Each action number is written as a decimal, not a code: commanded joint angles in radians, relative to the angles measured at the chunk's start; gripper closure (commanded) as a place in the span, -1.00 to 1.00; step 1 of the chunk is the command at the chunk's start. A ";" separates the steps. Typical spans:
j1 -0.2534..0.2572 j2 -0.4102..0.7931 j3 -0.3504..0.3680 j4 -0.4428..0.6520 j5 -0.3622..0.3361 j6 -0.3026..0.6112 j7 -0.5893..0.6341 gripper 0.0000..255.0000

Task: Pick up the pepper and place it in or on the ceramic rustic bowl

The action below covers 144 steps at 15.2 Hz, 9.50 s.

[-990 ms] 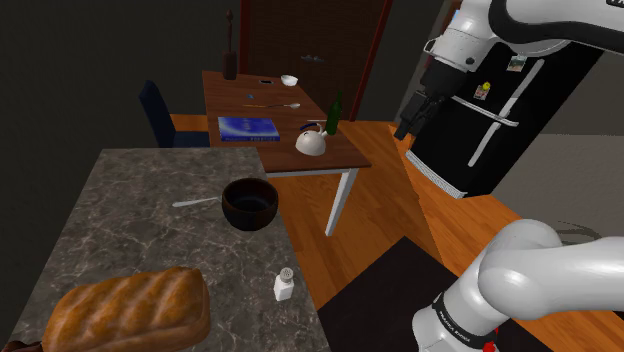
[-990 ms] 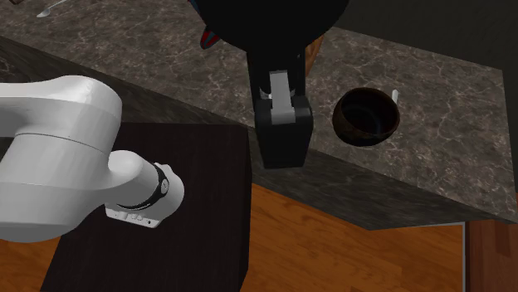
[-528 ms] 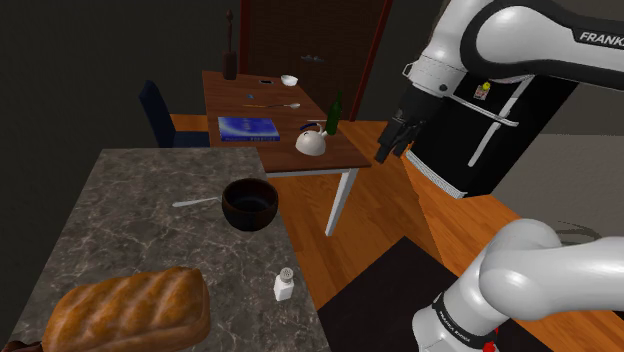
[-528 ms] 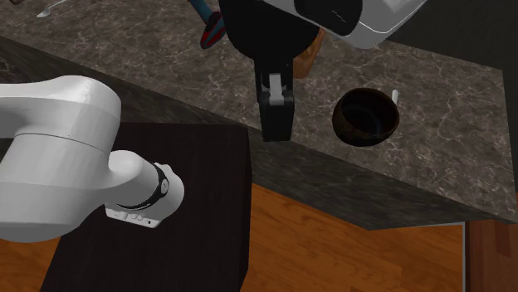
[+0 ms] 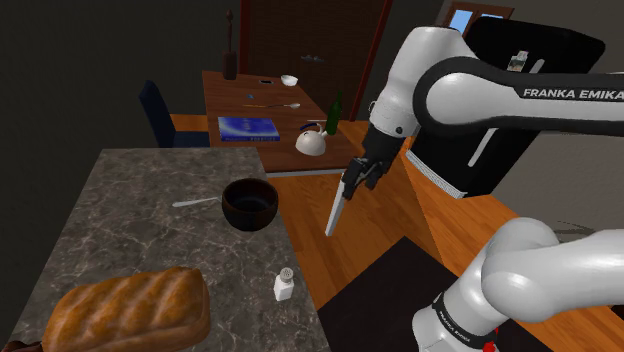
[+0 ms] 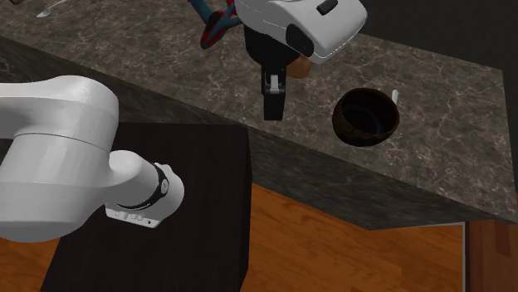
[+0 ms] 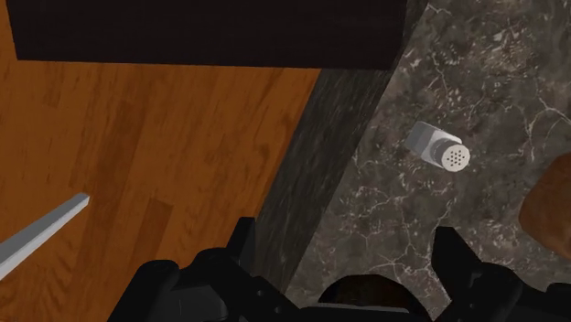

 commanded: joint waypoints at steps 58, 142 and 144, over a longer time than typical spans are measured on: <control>0.032 0.571 0.400 0.054 0.031 0.446 0.454 1.00; -0.095 1.097 0.213 0.939 -0.312 0.020 0.356 -1.00; -0.095 1.097 0.213 0.939 -0.312 0.020 0.356 -1.00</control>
